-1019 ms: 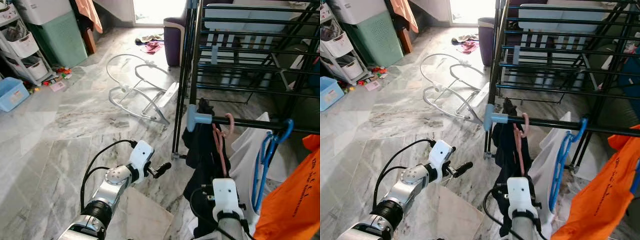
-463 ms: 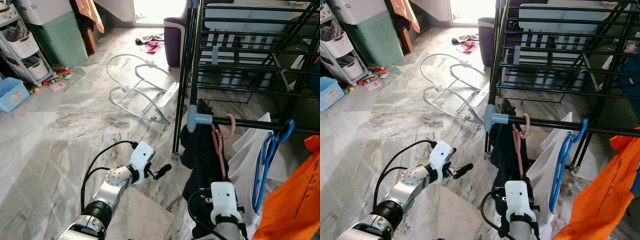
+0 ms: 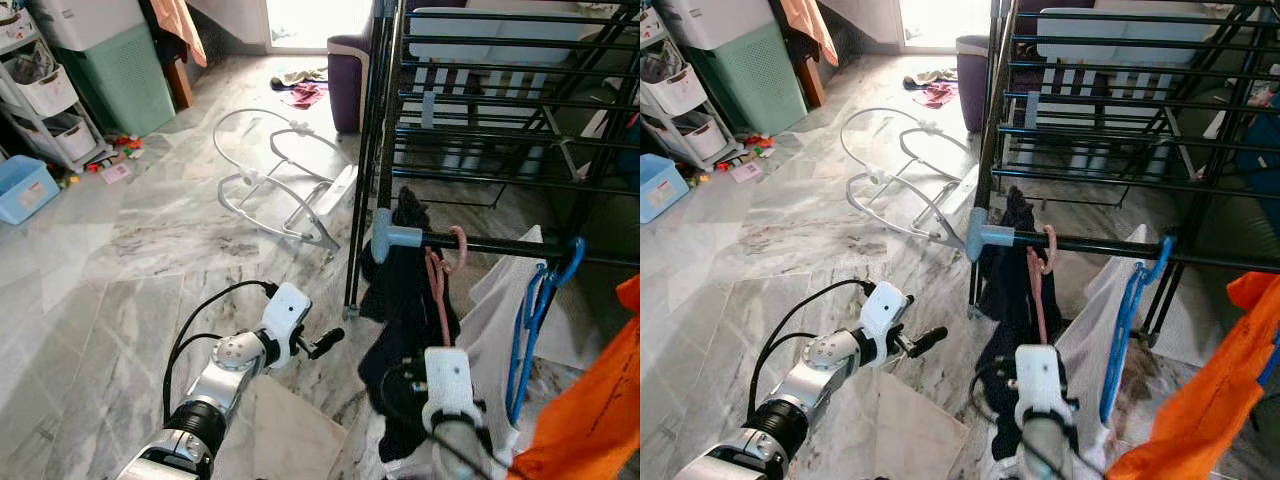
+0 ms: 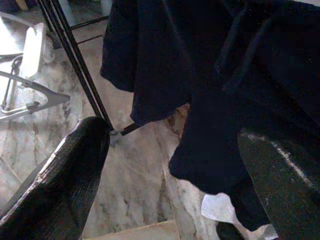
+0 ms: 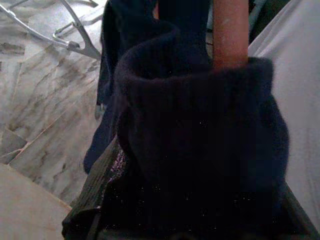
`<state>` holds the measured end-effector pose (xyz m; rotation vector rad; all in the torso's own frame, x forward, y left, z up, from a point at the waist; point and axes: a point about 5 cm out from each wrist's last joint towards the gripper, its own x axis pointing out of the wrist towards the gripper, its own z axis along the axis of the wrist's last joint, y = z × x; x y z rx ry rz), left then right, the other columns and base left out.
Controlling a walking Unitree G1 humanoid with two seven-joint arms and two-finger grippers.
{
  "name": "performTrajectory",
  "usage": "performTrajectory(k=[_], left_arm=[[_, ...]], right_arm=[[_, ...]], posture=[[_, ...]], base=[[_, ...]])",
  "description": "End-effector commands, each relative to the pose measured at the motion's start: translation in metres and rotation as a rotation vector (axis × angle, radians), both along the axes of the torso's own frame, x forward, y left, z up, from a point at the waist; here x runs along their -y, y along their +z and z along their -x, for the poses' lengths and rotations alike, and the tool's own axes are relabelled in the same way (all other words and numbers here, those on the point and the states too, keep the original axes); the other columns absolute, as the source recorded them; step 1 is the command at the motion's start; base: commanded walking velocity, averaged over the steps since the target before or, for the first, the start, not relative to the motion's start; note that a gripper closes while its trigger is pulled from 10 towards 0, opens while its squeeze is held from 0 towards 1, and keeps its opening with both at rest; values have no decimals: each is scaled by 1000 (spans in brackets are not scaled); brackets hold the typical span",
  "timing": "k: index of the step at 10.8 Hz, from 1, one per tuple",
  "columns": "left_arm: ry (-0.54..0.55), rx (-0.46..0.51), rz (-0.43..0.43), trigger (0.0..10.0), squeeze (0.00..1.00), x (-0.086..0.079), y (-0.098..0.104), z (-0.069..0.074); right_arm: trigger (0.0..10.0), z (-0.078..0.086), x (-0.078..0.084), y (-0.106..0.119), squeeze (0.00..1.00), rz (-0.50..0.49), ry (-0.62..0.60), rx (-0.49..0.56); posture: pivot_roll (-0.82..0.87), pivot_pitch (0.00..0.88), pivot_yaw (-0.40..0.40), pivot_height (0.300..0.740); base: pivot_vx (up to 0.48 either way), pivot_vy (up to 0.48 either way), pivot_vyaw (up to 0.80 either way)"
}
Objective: Hang hanger
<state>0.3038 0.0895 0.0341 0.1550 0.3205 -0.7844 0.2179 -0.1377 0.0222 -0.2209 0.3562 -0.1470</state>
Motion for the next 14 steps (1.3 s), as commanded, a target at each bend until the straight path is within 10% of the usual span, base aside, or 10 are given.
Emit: performTrajectory(k=[1, 2, 3, 6, 7, 14], left_arm=[[3, 1, -17, 10000, 0, -1, 0, -1], [11, 2, -19, 10000, 0, -3, 0, -2], [13, 2, -19, 10000, 0, -4, -1, -1], [13, 1, -19, 10000, 0, -3, -1, -1], [13, 1, -20, 10000, 0, -3, -1, -2], [10, 0, -27, 10000, 0, -6, -2, -1]], right_arm=[[10000, 0, -2, -1, 0, -15, 11, -19], [0, -2, -4, 1, 0, -14, 31, -16], [10000, -2, -6, 0, 0, -6, 46, -26], [10000, 4, -8, -3, 0, 23, 48, -56], [10000, 9, -8, 1, 1000, -1, 44, -32], [10000, 31, -13, -17, 1000, -27, 22, -160]], posture=[[-99, 74, 62, 740], [-94, 70, 57, 740], [-92, 69, 56, 740], [-96, 67, 56, 740], [-101, 66, 59, 740], [-103, 81, 66, 740]], base=[[0, 0, 0], [0, 0, 0], [0, 0, 0], [0, 0, 0], [0, 0, 0], [0, 0, 0]])
